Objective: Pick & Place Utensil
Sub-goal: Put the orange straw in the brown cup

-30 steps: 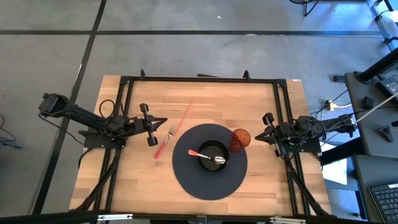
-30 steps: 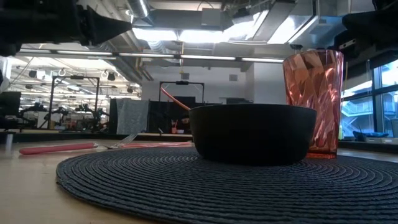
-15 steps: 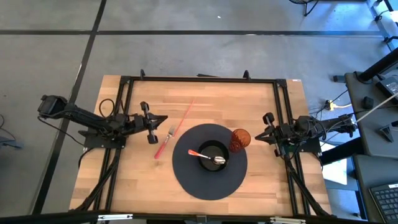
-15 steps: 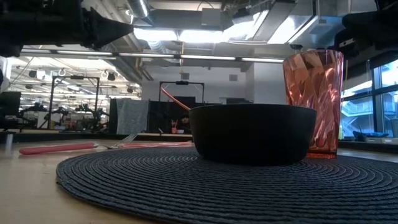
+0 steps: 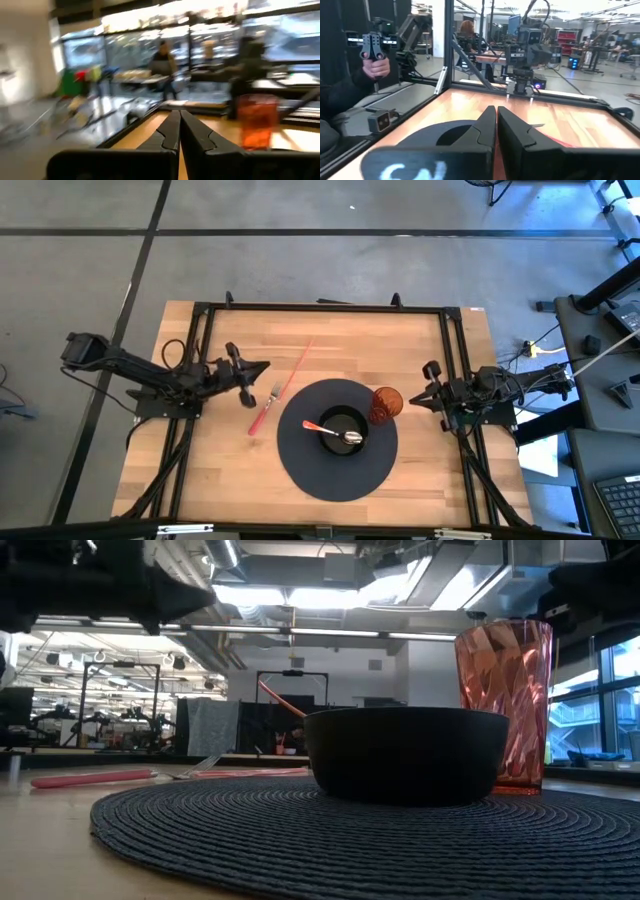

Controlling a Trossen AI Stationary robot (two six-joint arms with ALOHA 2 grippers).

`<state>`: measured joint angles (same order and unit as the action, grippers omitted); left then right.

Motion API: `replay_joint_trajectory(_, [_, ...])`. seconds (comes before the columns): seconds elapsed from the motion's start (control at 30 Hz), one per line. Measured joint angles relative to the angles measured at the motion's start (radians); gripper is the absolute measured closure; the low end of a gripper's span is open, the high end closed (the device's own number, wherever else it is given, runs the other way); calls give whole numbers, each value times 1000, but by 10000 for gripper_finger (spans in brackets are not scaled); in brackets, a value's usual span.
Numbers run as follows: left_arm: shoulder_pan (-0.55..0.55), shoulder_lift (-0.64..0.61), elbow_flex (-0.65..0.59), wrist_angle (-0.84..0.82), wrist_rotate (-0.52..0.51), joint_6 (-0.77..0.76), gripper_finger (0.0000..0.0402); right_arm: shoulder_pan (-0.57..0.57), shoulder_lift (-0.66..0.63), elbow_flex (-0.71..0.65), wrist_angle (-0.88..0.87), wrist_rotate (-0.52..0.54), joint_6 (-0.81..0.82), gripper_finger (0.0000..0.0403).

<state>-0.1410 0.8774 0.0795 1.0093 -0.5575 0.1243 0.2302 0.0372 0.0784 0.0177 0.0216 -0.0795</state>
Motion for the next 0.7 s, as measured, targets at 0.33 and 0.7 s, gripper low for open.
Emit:
replay_joint_trajectory(0.33, [77,166,185,-503,-75,-360,398,0,0,0,0,38,20,386])
replay_joint_trajectory(0.7, [234,534,656,-1032,156,-421,372,0,0,0,0,37,28,386])
